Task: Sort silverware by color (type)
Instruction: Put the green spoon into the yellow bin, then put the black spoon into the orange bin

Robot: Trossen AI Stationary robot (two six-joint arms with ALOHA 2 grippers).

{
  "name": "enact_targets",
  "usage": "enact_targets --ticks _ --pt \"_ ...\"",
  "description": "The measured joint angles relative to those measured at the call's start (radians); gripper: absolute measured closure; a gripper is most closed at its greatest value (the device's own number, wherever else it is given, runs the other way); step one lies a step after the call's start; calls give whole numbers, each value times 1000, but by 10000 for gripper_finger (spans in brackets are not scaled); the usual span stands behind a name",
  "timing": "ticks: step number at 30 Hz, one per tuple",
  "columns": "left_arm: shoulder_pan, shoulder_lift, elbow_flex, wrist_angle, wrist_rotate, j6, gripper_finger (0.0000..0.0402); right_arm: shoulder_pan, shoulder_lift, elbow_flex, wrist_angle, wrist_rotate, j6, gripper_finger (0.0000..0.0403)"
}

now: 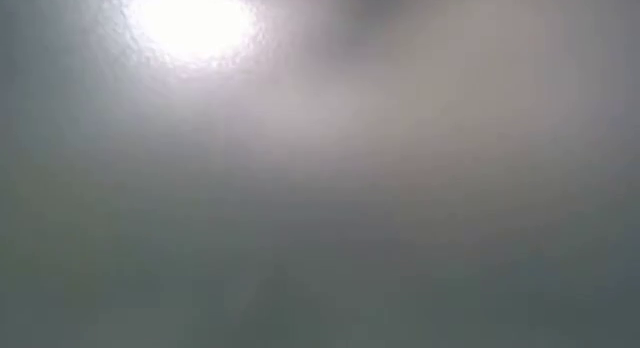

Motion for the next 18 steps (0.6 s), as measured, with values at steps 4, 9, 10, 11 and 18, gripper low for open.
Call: enact_targets --ticks 4,9,10,11,18 --pt "-75 17 0 -154 1 -147 386 0 0 -1 0 0 0 254" --pt "-78 51 0 -130 10 -241 325 0 0 6 -22 0 54 250" --pt "-78 55 0 -115 29 -232 313 0 0 11 -32 0 66 251" --pt "-79 59 0 -107 49 -217 302 0 0 16 -41 0 78 252" --pt "-63 74 54 -124 -1 103 257 0 -1 22 -51 8 41 250"
